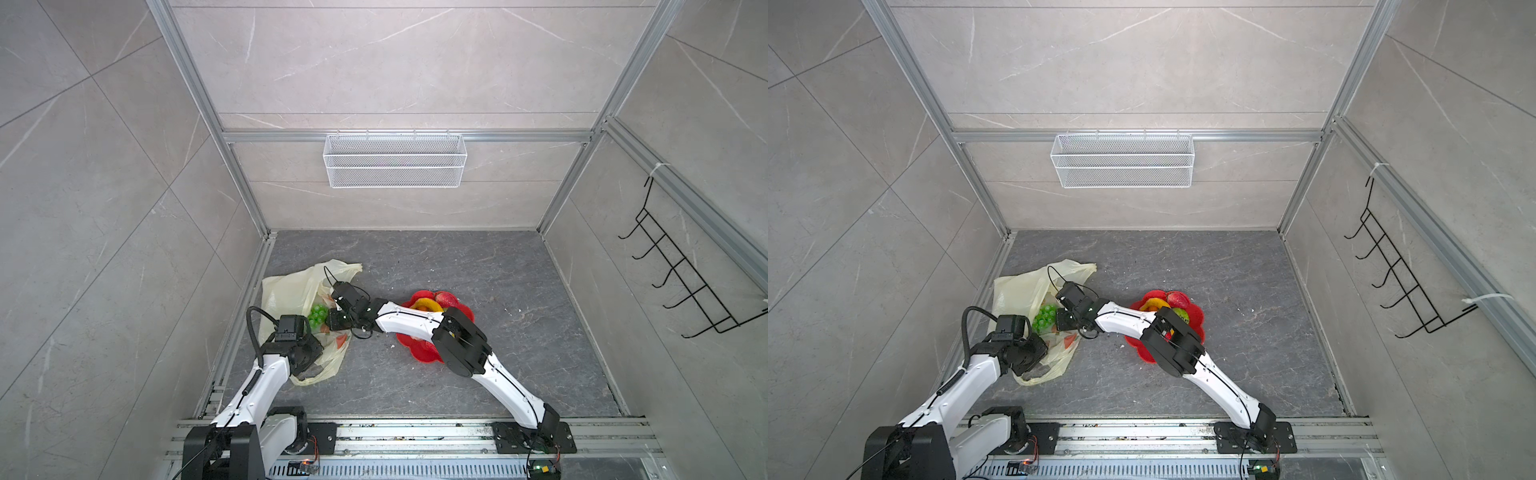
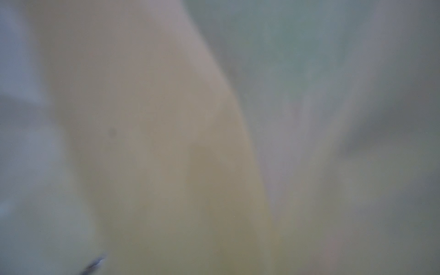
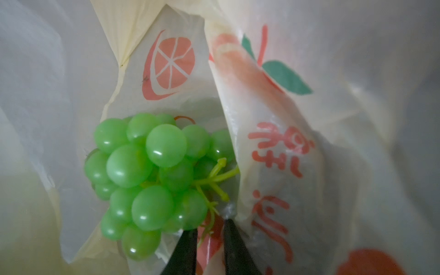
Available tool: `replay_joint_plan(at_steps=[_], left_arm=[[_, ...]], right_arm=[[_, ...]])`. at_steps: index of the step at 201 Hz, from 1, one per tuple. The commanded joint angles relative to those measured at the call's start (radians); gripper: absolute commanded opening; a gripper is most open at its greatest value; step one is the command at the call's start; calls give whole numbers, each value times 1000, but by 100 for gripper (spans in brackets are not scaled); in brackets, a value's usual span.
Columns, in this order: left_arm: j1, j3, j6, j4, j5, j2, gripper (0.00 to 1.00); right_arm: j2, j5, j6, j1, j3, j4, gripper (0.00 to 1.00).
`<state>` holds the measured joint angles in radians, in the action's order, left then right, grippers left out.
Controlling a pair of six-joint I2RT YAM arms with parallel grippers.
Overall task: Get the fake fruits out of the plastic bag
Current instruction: 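Pull the green grapes up through the bag opening with the right gripper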
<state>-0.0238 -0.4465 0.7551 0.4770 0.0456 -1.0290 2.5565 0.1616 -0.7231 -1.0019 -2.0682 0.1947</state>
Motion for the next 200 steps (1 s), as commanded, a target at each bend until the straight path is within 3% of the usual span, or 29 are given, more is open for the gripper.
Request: replay_joint_plan(at_steps=[1,41,109,154,200], left_arm=[[-5,-4,-19,22,-6,3,31],[-4,-3,-19,21,-7,13,32],[-3,-1,-19,23,-9,20,32],[-4,0,-17,24,-14,26,32],[-3,2,-15,30,-21,38,32]], right_arm=[[54,-33,40,-10,-62,99,25],[108,-173,94,-27,-177,252,25],[194,-295,191,-67,-355,389,26],[164,-349,251,-86,-312,378,43],[96,-318,297,-87,-188,267,39]])
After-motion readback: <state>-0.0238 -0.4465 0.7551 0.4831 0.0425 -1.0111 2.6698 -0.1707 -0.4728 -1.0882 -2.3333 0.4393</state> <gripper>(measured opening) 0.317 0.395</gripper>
